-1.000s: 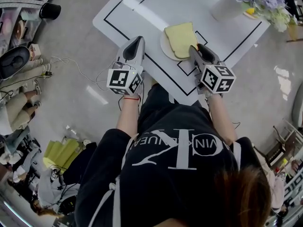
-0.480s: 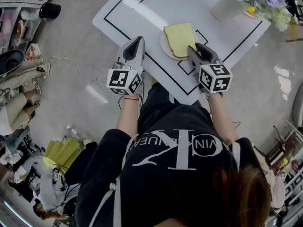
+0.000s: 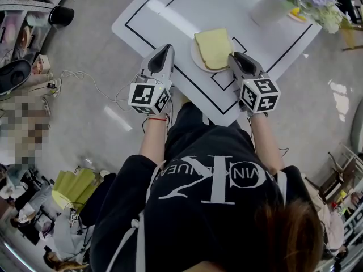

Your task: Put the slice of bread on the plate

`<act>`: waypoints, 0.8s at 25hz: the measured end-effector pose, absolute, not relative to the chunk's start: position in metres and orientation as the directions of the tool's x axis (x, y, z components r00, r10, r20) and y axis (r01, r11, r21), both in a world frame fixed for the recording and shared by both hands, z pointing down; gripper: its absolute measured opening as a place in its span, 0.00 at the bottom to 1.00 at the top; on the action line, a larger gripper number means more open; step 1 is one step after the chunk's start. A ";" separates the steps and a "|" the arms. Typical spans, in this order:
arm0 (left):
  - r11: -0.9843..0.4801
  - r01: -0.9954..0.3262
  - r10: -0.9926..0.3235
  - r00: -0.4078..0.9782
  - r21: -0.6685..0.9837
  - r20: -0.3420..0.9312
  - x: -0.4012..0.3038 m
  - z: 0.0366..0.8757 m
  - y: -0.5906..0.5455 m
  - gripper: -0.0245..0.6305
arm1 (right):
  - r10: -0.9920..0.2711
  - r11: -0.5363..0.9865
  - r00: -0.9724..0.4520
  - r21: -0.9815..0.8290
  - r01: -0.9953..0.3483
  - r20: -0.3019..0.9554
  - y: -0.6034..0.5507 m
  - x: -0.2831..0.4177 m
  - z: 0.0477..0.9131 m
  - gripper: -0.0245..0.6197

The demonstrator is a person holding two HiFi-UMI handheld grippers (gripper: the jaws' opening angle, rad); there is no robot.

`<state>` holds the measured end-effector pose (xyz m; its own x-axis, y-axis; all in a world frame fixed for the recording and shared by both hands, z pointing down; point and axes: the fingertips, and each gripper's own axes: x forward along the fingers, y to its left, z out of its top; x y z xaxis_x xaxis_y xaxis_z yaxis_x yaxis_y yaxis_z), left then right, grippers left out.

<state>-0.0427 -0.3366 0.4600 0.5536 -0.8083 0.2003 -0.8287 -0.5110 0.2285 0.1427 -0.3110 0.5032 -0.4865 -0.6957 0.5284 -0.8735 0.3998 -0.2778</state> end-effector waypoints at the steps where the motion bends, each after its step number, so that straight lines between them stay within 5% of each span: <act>1: -0.513 -0.828 -0.808 0.555 0.227 0.198 -0.042 0.458 -0.337 0.05 | -0.700 0.400 -0.486 -0.277 -0.874 0.523 -0.311 0.144 0.500 0.13; 4: -0.518 -0.827 -0.807 0.557 0.219 0.194 -0.038 0.454 -0.336 0.05 | -0.715 0.399 -0.485 -0.276 -0.874 0.504 -0.309 0.150 0.494 0.04; 20: -0.547 -0.820 -0.812 0.568 0.168 0.132 -0.030 0.417 -0.348 0.05 | -0.812 0.419 -0.473 -0.221 -0.880 0.342 -0.322 0.177 0.439 0.04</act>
<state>-0.0296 -0.3477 0.4170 0.5681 -0.8122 0.1324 -0.8204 -0.5465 0.1679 0.1770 -0.3217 0.4391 -0.4727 -0.8124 0.3415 -0.8805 0.4193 -0.2213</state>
